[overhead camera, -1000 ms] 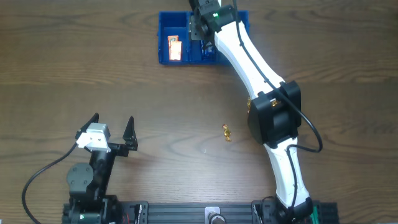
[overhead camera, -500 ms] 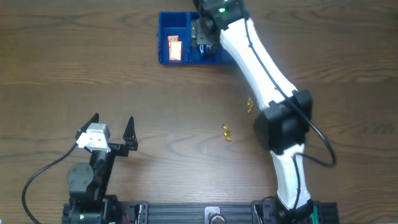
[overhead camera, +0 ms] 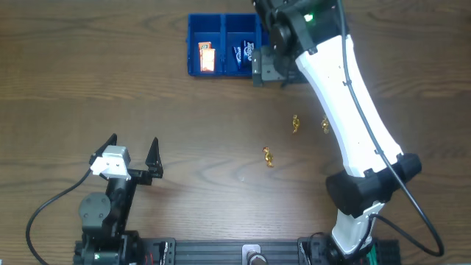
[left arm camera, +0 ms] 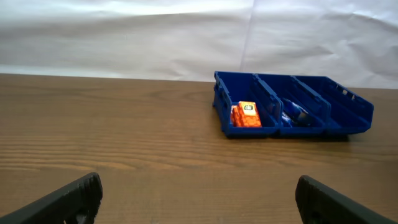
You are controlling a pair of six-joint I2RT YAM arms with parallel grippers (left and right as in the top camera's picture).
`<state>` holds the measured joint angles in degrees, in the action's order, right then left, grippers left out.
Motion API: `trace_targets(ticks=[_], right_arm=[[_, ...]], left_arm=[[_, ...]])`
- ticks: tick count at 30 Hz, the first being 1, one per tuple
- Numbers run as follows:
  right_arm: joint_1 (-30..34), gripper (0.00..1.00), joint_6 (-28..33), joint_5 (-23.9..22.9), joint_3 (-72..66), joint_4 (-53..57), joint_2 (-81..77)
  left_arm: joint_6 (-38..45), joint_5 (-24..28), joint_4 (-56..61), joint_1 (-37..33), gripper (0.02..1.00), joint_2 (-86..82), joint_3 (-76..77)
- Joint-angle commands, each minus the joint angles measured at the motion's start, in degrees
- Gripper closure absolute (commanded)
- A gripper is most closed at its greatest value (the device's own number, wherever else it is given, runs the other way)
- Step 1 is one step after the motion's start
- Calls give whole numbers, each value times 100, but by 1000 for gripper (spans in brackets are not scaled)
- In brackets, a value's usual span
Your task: Sort Candies Into Trays
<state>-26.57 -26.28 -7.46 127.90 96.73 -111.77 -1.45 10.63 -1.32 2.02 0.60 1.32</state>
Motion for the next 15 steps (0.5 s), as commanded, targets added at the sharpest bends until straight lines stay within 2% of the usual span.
trace_targets(ticks=[1,5,15], right_arm=[[-168,75,-13,-48,-549,-140,367],[-387,1,-26,-136,-1460,-750,1029],[-468,3,-24,-96,-5073,-3563,3071]], left_arm=[[20,125,-192,-13,20,-39,-105],[20,125,-192,-13,20,-39,-105],[20,125,-192,-13,20,-39,-105]])
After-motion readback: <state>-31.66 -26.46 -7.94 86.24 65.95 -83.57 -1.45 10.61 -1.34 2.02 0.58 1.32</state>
